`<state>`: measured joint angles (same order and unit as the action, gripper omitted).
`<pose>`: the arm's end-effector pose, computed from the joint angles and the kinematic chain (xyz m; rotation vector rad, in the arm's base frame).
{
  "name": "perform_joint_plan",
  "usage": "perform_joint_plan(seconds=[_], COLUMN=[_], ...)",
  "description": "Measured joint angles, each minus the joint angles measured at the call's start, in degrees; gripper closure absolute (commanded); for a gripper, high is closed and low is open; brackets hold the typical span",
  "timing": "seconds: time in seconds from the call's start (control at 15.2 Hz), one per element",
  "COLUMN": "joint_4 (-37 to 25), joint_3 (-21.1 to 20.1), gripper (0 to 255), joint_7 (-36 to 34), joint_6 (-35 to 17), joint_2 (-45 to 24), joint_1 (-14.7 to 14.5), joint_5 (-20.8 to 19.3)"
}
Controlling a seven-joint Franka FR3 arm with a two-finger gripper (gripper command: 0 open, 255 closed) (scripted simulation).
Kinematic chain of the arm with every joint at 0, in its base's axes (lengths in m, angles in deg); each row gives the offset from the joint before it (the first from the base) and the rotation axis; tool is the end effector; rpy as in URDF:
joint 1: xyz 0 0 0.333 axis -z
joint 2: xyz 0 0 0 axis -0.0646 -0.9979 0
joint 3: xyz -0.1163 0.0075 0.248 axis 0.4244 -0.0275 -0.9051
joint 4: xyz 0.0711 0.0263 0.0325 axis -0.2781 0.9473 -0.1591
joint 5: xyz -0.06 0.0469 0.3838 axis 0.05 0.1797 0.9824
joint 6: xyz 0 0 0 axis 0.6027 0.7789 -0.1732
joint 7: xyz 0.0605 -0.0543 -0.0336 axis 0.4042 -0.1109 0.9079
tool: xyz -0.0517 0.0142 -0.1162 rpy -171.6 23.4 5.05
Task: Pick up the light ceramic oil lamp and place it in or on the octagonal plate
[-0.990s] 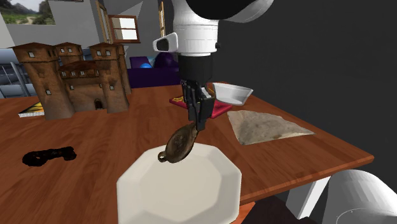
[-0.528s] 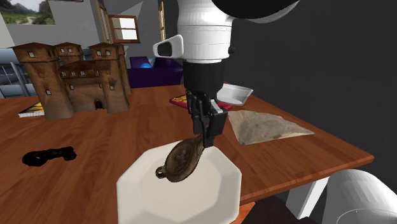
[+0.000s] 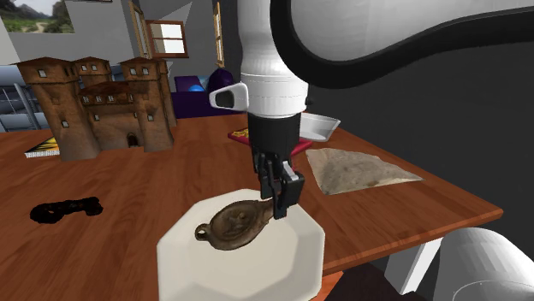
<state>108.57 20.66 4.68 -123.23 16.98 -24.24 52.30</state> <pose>0.3307 0.1311 0.5092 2.5549 1.7679 0.0085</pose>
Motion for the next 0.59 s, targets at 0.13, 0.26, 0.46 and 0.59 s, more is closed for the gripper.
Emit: perform_joint_plan(seconds=[0.13,0.26,0.46,0.59], joint_4=[2.0,3.3,3.6,3.6], joint_3=[0.0,-0.1,-0.1,-0.1], gripper=[255,255,255,255], joint_7=[-0.1,-0.2,0.0,-0.1], joint_6=[-1.8,-3.2,-3.8,-3.7], joint_2=[0.2,0.3,0.7,0.7], joint_1=[0.0,-0.1,-0.1,-0.1], joint_5=[0.0,0.1,0.1,0.1])
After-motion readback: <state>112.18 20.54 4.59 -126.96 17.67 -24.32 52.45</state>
